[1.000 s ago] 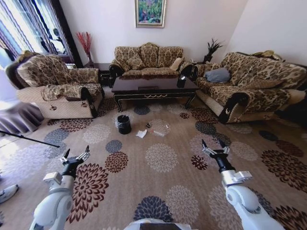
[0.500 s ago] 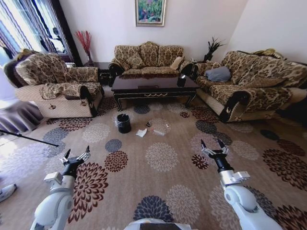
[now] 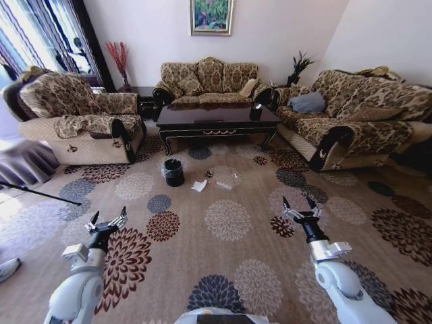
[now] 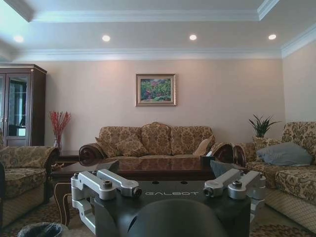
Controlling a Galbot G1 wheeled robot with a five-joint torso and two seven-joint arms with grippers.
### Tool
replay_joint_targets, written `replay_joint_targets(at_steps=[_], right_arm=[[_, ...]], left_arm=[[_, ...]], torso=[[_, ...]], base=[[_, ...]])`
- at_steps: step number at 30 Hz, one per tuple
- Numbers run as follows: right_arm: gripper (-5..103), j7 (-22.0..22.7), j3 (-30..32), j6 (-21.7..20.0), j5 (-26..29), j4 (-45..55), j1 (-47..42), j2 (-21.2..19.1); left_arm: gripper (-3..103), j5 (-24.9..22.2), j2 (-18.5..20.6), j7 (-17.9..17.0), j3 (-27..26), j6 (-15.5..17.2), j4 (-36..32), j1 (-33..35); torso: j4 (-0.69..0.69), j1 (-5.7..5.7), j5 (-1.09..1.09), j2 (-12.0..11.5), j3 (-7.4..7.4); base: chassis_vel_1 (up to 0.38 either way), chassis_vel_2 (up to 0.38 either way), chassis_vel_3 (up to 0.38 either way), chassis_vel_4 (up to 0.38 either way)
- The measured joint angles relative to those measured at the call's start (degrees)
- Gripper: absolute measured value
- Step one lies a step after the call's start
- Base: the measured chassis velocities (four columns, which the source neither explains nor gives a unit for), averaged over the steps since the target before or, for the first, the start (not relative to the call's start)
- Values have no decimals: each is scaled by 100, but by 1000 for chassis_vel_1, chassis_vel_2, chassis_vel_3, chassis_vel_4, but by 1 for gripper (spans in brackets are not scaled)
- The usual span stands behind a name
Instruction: Move to the front of the table and pick up the trash from the floor, then place it into the trash bin.
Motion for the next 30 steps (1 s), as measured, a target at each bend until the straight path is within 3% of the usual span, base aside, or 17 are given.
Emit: replay_joint_targets(at_steps=[25, 30], right_arm=[[100, -28, -6, 37, -8, -60, 20, -66], [100, -244, 10, 133, 0, -54, 15, -99]], left_arm=[[100, 19, 39, 9, -16, -16, -39, 60], [100, 20, 41, 14, -17, -16, -44, 59]], torso=[[0, -285, 0, -661, -374], [0, -340, 0, -783, -443]], base=[[0, 0, 0, 0], [0, 0, 0, 0]])
